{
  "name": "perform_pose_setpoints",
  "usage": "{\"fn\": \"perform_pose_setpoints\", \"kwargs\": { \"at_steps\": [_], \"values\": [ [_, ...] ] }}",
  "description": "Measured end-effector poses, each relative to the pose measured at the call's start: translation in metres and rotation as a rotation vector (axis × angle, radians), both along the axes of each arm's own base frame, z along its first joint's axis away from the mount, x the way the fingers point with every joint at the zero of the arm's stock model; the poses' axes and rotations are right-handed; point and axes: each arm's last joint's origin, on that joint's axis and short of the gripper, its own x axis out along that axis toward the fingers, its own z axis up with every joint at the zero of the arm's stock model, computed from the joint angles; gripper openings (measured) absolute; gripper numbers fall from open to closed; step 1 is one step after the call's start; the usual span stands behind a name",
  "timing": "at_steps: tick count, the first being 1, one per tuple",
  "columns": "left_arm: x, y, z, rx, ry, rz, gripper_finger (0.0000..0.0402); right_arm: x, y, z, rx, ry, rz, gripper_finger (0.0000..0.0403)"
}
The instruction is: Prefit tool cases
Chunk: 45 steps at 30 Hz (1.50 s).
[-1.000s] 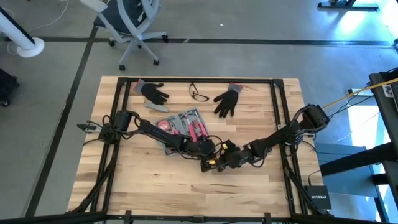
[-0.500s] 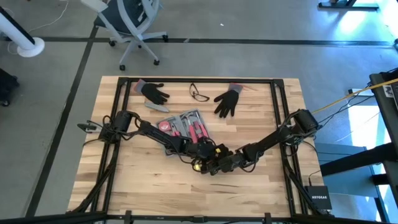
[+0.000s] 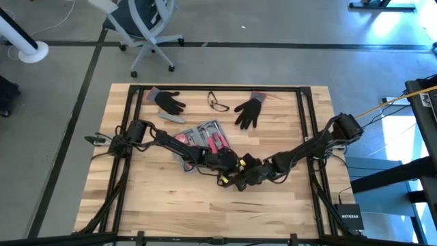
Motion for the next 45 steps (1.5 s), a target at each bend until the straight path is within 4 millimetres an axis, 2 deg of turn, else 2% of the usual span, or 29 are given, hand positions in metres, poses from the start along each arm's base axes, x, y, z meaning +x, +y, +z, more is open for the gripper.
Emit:
{"fn": "perform_pose_setpoints", "kwargs": {
  "at_steps": [3,7,16,20,24,28,37,40,45],
  "values": [
    [0.000,0.000,0.000,0.008,-0.002,-0.007,0.0000,0.006,0.003,-0.006,0.012,-0.034,-0.001,0.0000],
    [0.000,0.001,0.000,0.007,0.000,-0.010,0.0000,0.008,0.004,-0.022,-0.001,0.012,0.002,0.0000],
    [-0.001,0.001,-0.001,0.031,0.007,-0.033,0.0000,0.009,0.003,-0.033,-0.054,0.028,-0.040,0.0000],
    [0.000,0.002,-0.001,0.054,0.007,-0.050,0.0000,0.008,0.007,-0.031,-0.042,-0.003,-0.048,0.0000],
    [0.001,0.007,0.000,0.057,-0.002,-0.057,0.0000,0.007,0.009,-0.016,-0.003,-0.030,-0.009,0.0000],
    [0.002,0.010,0.000,0.107,-0.002,-0.112,0.0000,0.003,0.008,-0.015,-0.019,-0.002,-0.014,0.0000],
    [0.005,0.020,0.003,-0.049,-0.045,-0.258,0.0000,0.000,0.012,-0.016,-0.039,-0.001,0.010,0.0000],
    [0.005,0.022,0.004,-0.080,-0.055,-0.324,0.0000,-0.012,0.014,-0.019,-0.025,0.007,0.012,0.0000],
    [0.005,0.030,0.005,-0.107,-0.075,-0.402,0.0000,-0.033,0.017,-0.012,0.054,-0.091,-0.009,0.0000]
  ]
}}
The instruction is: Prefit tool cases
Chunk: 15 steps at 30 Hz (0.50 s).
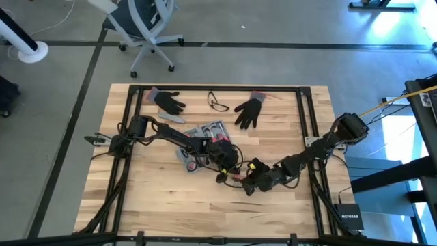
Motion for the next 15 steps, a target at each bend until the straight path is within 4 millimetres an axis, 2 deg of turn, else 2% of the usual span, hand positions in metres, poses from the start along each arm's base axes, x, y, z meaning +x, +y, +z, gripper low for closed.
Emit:
{"fn": "perform_pose_setpoints", "kwargs": {
  "at_steps": [5,9,15],
  "values": [
    [0.002,0.009,0.003,-0.026,-0.031,0.009,0.0000,0.005,0.006,0.004,0.059,-0.068,-0.055,0.0000],
    [0.002,0.015,0.003,-0.024,-0.033,0.023,0.0000,0.016,0.003,-0.006,0.029,-0.051,-0.169,0.0000],
    [0.002,0.022,0.002,-0.005,-0.035,0.033,0.0000,0.034,0.001,-0.015,0.032,-0.019,-0.172,0.0000]
  ]
}}
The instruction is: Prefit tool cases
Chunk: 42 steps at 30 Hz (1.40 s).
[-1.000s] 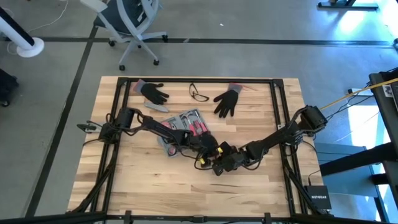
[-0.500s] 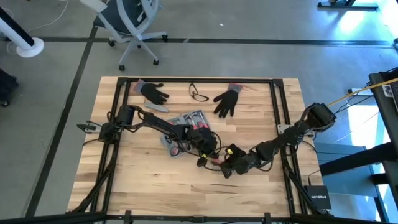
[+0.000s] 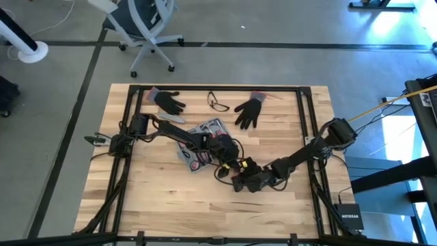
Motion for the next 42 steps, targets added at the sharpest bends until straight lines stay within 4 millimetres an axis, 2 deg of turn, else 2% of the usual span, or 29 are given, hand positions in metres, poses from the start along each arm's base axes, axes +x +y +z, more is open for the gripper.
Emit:
{"fn": "perform_pose_setpoints", "kwargs": {
  "at_steps": [14,24,28,38,42],
  "values": [
    [-0.001,-0.001,-0.002,0.032,0.012,0.005,0.0000,-0.007,-0.002,-0.008,-0.028,0.115,0.025,0.0000],
    [-0.001,0.000,-0.002,0.056,0.009,0.019,0.0000,-0.003,0.003,-0.027,0.047,0.164,0.029,0.0000],
    [-0.001,0.001,-0.002,0.056,0.009,0.026,0.0000,-0.006,0.002,-0.019,0.054,0.159,0.038,0.0000],
    [0.001,0.020,0.002,0.016,-0.012,0.100,0.0000,-0.013,-0.003,0.004,0.019,0.138,0.045,0.0000],
    [0.001,0.020,0.002,0.016,-0.012,0.100,0.0000,-0.012,-0.004,0.006,0.011,0.117,0.022,0.0000]
  ]
}}
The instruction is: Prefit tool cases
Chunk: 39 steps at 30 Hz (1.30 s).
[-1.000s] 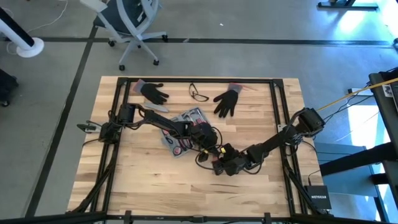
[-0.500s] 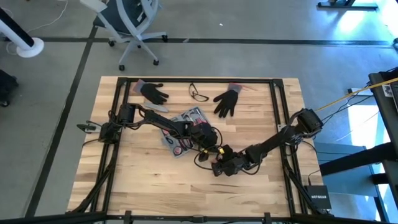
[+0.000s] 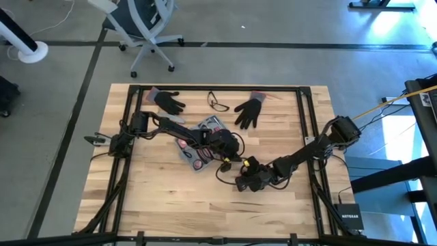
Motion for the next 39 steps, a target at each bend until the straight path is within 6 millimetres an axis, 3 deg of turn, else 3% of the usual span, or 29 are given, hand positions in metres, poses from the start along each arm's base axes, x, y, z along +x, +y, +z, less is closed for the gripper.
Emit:
{"fn": "perform_pose_setpoints", "kwargs": {
  "at_steps": [9,20,30,39],
  "values": [
    [0.000,-0.002,0.000,0.000,0.001,-0.004,0.0000,0.006,-0.010,-0.004,-0.019,0.007,-0.035,0.0000],
    [0.000,0.000,0.000,0.001,0.003,0.000,0.0000,0.006,-0.009,-0.006,-0.006,0.026,0.022,0.0000],
    [0.000,0.002,0.001,0.005,0.002,0.012,0.0000,0.004,-0.007,0.011,-0.003,-0.028,0.035,0.0000],
    [0.000,0.002,0.000,0.003,0.008,0.014,0.0000,0.007,-0.005,-0.008,0.017,0.029,0.053,0.0000]
  ]
}}
